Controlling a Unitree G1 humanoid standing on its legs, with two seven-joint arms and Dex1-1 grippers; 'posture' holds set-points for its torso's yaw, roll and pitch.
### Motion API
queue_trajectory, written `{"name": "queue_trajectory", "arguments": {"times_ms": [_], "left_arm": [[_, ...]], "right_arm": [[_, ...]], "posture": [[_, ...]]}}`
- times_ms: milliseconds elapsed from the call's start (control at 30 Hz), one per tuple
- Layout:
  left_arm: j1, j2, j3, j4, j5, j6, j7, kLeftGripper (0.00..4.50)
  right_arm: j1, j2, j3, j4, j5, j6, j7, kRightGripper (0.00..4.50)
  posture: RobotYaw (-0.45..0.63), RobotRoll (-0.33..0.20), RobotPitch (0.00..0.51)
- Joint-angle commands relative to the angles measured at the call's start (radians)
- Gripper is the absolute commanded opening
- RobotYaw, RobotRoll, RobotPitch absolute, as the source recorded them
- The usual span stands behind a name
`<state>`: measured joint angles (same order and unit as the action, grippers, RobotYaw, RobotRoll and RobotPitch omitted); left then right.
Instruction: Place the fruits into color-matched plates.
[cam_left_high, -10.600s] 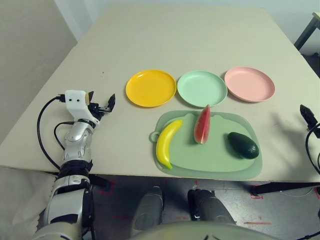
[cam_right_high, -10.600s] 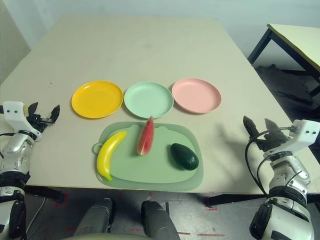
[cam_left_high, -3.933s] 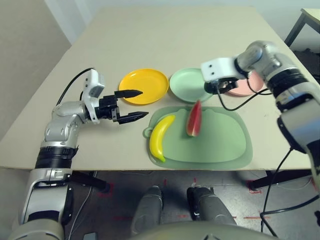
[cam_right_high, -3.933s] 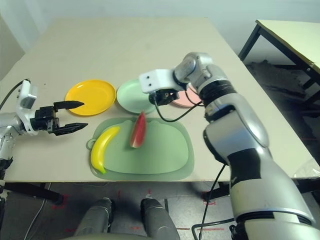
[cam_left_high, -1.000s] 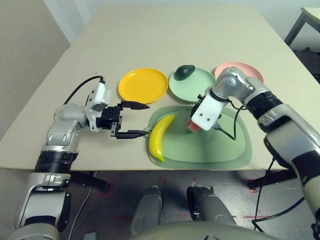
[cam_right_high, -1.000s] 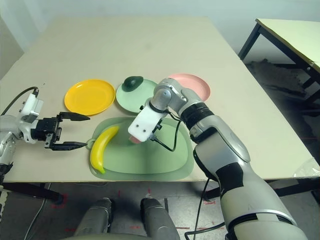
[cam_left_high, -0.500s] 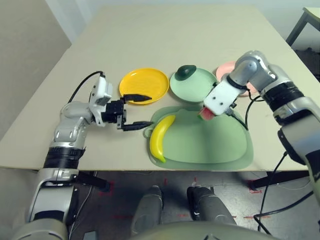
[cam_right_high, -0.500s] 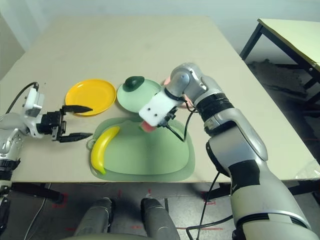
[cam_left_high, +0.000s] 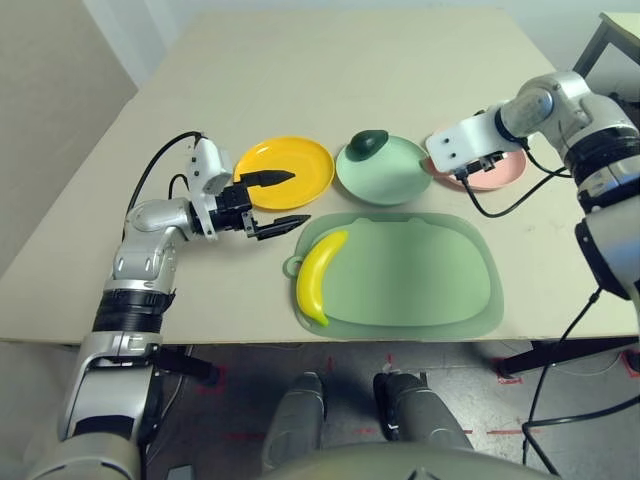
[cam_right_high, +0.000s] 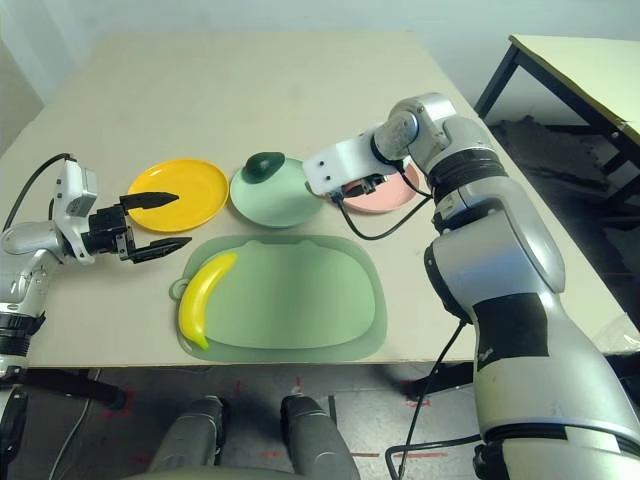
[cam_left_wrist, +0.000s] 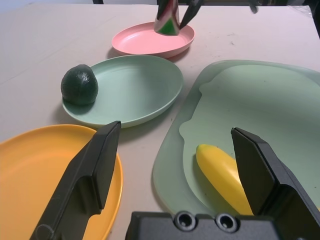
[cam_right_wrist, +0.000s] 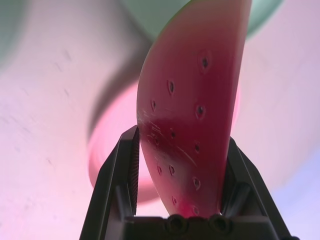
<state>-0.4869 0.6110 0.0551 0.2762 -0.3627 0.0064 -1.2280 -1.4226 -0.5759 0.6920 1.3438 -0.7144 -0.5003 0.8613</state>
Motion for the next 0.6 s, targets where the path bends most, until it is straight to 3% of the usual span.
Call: {"name": "queue_trajectory", "arguments": {"times_ms": [33,433,467,600], "left_arm": [[0.033,0.013,0.001,-0.039,0.000,-0.006,-0.002,4.50],[0.075,0.033,0.001,-0.101,-0.013,0.005,-0.007,4.50],[0.072,0.034,0.000,-0.105,-0.016,0.006,-0.007,4.50],[0.057,0.033,-0.006,-0.100,-0.021,0.003,-0.012,4.50]], "right_arm": [[0.021,-0.007,0.010,0.019,-0.039,0.023,-0.062,2.06],[0.071,-0.014,-0.006,0.041,-0.087,0.095,-0.178,2.06],[0.073,-0.015,-0.008,0.041,-0.086,0.092,-0.176,2.83],[0.063,-0.016,-0.018,0.037,-0.078,0.077,-0.166,4.23]], "posture": [[0.06,0.000,0.135],[0.09,0.000,0.145],[0.08,0.000,0.144],[0.07,0.000,0.144]]}}
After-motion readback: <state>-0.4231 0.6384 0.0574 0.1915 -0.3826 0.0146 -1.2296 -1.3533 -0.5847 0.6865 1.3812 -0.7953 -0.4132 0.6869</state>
